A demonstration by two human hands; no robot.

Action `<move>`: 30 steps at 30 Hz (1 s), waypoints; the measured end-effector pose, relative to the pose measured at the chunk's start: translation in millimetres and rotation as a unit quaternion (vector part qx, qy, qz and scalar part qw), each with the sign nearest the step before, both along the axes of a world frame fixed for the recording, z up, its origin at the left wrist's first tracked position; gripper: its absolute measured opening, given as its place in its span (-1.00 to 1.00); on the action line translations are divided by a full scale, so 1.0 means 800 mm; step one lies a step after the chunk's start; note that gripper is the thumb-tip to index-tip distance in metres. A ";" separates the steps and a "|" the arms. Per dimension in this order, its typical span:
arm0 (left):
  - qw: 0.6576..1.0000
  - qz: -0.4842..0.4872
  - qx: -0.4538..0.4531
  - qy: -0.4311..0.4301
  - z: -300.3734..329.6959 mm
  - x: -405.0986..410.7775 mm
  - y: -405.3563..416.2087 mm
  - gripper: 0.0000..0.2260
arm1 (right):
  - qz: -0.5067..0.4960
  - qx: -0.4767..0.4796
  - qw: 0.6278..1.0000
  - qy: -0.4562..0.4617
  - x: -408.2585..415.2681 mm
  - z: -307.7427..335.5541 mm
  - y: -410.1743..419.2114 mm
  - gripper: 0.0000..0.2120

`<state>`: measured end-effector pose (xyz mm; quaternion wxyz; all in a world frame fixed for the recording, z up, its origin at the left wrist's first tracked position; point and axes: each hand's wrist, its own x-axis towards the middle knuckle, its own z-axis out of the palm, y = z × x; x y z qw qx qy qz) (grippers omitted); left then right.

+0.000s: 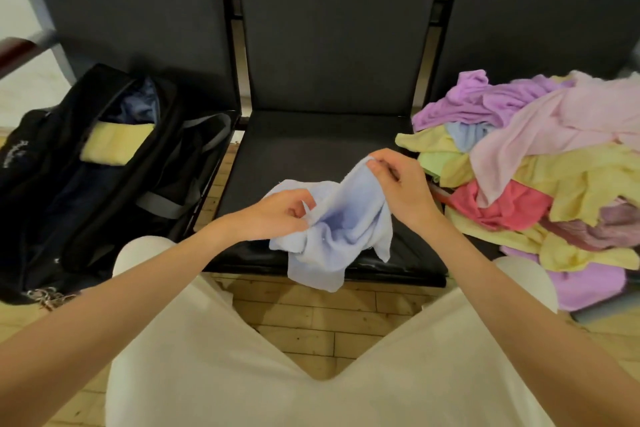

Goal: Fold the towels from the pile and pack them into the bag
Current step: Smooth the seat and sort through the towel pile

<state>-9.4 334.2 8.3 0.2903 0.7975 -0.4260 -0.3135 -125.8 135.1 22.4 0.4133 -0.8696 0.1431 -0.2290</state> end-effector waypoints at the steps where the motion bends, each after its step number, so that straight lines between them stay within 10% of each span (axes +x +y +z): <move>1: 1.000 0.005 0.021 -0.015 -0.003 -0.004 -0.003 -0.87 | 0.002 0.003 1.000 0.004 -0.001 0.000 0.000 -0.85; 9: 0.989 0.125 -0.034 -0.075 -0.003 -0.016 -0.024 -0.66 | 0.010 0.036 0.999 -0.014 -0.003 0.005 0.003 -0.88; 18: 0.884 0.334 -0.310 -0.104 0.108 -0.005 -0.059 -0.67 | -0.026 -0.006 0.997 0.072 -0.005 0.022 0.006 -0.87; 30: 0.802 0.472 -0.365 -0.031 0.148 0.055 -0.055 -0.66 | -0.088 0.050 0.993 0.061 -0.022 -0.034 -0.023 -0.92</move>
